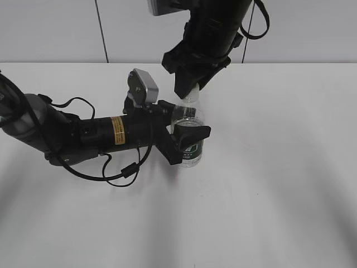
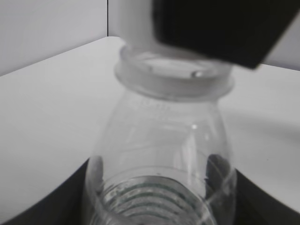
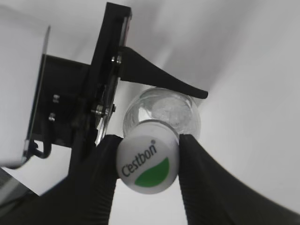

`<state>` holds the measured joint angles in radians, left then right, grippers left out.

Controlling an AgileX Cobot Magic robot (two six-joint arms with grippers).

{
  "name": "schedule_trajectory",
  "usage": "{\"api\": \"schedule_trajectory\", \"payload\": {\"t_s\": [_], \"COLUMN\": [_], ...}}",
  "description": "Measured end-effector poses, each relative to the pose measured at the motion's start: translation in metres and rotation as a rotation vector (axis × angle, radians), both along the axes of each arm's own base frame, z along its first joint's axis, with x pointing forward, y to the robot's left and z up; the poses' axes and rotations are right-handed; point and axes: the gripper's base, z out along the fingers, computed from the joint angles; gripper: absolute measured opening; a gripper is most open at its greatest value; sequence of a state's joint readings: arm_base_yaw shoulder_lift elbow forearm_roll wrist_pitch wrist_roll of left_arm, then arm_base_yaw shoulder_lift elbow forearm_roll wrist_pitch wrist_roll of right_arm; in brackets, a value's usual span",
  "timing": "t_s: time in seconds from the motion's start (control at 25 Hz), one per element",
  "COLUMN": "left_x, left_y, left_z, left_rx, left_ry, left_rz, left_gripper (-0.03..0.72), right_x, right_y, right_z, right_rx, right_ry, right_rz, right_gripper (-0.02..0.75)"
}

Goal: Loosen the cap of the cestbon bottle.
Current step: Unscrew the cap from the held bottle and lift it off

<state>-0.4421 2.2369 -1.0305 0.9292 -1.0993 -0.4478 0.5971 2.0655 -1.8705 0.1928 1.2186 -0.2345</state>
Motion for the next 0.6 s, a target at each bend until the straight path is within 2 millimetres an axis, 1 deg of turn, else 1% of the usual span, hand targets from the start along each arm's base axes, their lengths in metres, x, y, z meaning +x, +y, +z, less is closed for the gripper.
{"api": "schedule_trajectory", "payload": {"t_s": [0.12, 0.28, 0.6], "left_x": [-0.0001, -0.0002, -0.0002], "left_y": [0.0, 0.0, -0.0001], "left_z": [0.0, -0.0001, -0.0001], "left_rx": [0.0, 0.001, 0.001], "left_ry": [0.0, 0.0, -0.001], "left_rz": [-0.001, -0.002, -0.003], "left_gripper": [0.405, 0.405, 0.405], "right_x": [-0.0001, -0.0002, -0.0003], "right_y": [-0.0001, -0.0001, -0.0001], "right_z": [0.0004, 0.0011, 0.0011], "right_rx": [-0.018, -0.035, -0.06], "right_ry": [-0.052, -0.104, -0.175], "right_rz": [0.169, 0.343, 0.581], "right_gripper": [0.31, 0.309, 0.309]}}
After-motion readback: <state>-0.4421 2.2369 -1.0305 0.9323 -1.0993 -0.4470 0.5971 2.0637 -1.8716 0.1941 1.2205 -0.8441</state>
